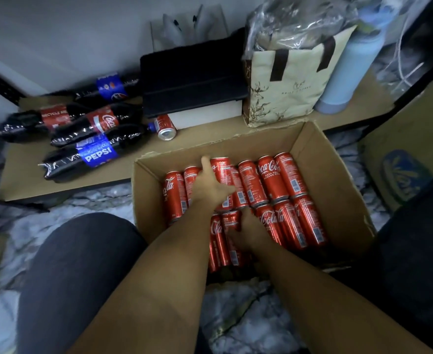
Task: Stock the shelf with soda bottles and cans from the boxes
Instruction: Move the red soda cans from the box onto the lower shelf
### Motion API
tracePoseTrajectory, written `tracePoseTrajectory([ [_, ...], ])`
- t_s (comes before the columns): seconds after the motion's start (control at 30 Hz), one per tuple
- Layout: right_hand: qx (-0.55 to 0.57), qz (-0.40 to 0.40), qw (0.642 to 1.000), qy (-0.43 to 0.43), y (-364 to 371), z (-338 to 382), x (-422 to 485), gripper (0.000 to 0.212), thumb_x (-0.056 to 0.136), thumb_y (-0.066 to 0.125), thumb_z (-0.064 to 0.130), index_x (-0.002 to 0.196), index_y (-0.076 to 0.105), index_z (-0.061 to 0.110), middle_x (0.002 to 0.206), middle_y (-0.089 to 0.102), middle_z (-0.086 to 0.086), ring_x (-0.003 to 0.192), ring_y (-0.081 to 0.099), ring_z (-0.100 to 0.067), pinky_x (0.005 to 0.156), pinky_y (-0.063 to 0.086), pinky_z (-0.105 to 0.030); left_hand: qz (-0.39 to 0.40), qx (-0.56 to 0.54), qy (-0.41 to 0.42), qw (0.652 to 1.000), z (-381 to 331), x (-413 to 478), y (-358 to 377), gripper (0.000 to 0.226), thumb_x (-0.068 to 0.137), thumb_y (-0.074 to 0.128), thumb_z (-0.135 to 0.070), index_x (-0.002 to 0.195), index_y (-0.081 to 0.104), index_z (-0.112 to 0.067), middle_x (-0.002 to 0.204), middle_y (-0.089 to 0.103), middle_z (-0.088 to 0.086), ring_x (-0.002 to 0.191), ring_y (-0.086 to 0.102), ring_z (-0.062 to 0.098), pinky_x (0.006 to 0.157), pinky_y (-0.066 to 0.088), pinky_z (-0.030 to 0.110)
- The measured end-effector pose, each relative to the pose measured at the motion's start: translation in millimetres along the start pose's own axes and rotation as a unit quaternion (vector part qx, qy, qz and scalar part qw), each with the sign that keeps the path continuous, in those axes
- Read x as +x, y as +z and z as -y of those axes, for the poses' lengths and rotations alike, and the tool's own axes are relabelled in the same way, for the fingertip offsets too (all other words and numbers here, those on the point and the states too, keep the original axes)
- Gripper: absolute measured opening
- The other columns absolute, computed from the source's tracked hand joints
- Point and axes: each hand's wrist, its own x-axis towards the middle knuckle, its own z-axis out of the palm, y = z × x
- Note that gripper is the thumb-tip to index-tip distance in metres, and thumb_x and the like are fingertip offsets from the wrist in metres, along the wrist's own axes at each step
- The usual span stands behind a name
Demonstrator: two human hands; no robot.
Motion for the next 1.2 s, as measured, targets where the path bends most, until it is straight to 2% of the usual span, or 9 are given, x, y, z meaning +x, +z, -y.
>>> tracePoseTrajectory([
  [0.13, 0.026, 0.001, 1.000, -0.016, -16.4, 5.1, -20.1, 0.079, 0.085, 0.078, 0.019, 0.147, 0.029, 0.017, 0.138, 0.057, -0.008, 0.130, 0.055, -0.029, 0.109, 0.045, -0.048, 0.011, -0.009, 0.043, 0.999, -14.6, -24.8, -32.1, 0.106, 0.068, 0.089, -0.019, 0.150, 0.024, -0.037, 0.094, 0.063, -0.008, 0.086, 0.067, 0.014, 0.073, 0.055, 0.028],
  [0.23, 0.045, -0.015, 0.998, -0.043, -32.5, 11.9, -38.5, 0.081, 0.085, 0.080, 0.024, 0.148, 0.030, 0.015, 0.140, 0.056, -0.005, 0.131, 0.053, -0.027, 0.111, 0.043, -0.044, 0.011, -0.023, 0.071, 0.997, -25.8, -49.8, -48.2, 0.094, 0.069, 0.089, -0.014, 0.142, 0.034, -0.037, 0.095, 0.065, -0.010, 0.080, 0.066, 0.003, 0.060, 0.052, 0.017],
  [0.3, 0.038, -0.035, 0.997, -0.054, -41.3, 16.9, -48.5, 0.078, 0.083, 0.080, 0.025, 0.146, 0.034, 0.018, 0.139, 0.056, -0.004, 0.129, 0.054, -0.026, 0.109, 0.044, -0.043, -0.001, -0.010, 0.091, 0.996, -30.5, -68.2, -53.0, 0.086, 0.068, 0.089, -0.014, 0.133, 0.038, -0.035, 0.093, 0.066, -0.010, 0.082, 0.068, 0.009, 0.064, 0.054, 0.022],
  [0.4, -0.004, -0.102, 0.993, -0.059, -53.5, 19.7, -56.0, 0.083, 0.082, 0.079, 0.019, 0.150, 0.032, 0.018, 0.145, 0.048, -0.010, 0.134, 0.050, -0.033, 0.110, 0.044, -0.050, -0.005, 0.025, 0.111, 0.993, -34.7, -92.3, -57.5, 0.084, 0.065, 0.090, -0.018, 0.128, 0.037, -0.035, 0.098, 0.069, -0.005, 0.091, 0.068, 0.018, 0.079, 0.057, 0.034],
  [0.5, -0.013, -0.151, 0.987, -0.061, -66.3, 18.8, -68.7, 0.075, 0.083, 0.078, 0.014, 0.146, 0.038, 0.017, 0.141, 0.051, -0.010, 0.133, 0.050, -0.034, 0.109, 0.045, -0.050, 0.023, 0.075, 0.129, 0.988, -33.1, -109.3, -58.5, 0.076, 0.068, 0.089, -0.019, 0.123, 0.039, -0.033, 0.100, 0.069, -0.002, 0.096, 0.069, 0.024, 0.081, 0.056, 0.036],
  [0.63, -0.071, -0.203, 0.973, -0.080, -74.4, 11.7, -78.5, 0.070, 0.081, 0.079, 0.023, 0.141, 0.042, 0.021, 0.135, 0.058, -0.008, 0.124, 0.058, -0.034, 0.104, 0.049, -0.050, 0.051, 0.135, 0.147, 0.979, -32.9, -127.1, -51.4, 0.075, 0.072, 0.089, -0.017, 0.123, 0.037, -0.034, 0.113, 0.070, 0.005, 0.103, 0.068, 0.027, 0.087, 0.059, 0.044],
  [0.83, -0.101, -0.194, 0.971, -0.099, -75.0, 1.3, -78.8, 0.067, 0.077, 0.083, 0.027, 0.134, 0.047, 0.023, 0.127, 0.064, -0.006, 0.118, 0.062, -0.032, 0.100, 0.052, -0.050, 0.062, 0.139, 0.156, 0.976, -33.2, -135.9, -31.5, 0.060, 0.076, 0.082, -0.014, 0.111, 0.037, -0.035, 0.106, 0.067, 0.007, 0.099, 0.067, 0.031, 0.084, 0.057, 0.044],
  [1.0, -0.127, -0.165, 0.973, -0.101, -70.8, -10.1, -74.9, 0.054, 0.081, 0.079, 0.024, 0.127, 0.050, 0.022, 0.123, 0.066, -0.009, 0.114, 0.063, -0.035, 0.099, 0.052, -0.049, 0.095, 0.150, 0.127, 0.976, -23.2, -133.8, -13.3, 0.067, 0.079, 0.082, -0.016, 0.129, 0.040, -0.028, 0.120, 0.067, 0.009, 0.109, 0.066, 0.033, 0.093, 0.055, 0.046],
  [1.2, -0.126, -0.162, 0.974, -0.094, -66.4, -9.8, -69.2, 0.060, 0.082, 0.080, 0.024, 0.132, 0.048, 0.022, 0.130, 0.063, -0.008, 0.120, 0.061, -0.034, 0.102, 0.050, -0.050, 0.112, 0.154, 0.087, 0.978, -17.2, -123.0, -8.5, 0.071, 0.079, 0.085, -0.015, 0.136, 0.042, -0.023, 0.129, 0.063, 0.009, 0.117, 0.063, 0.031, 0.099, 0.053, 0.045],
])
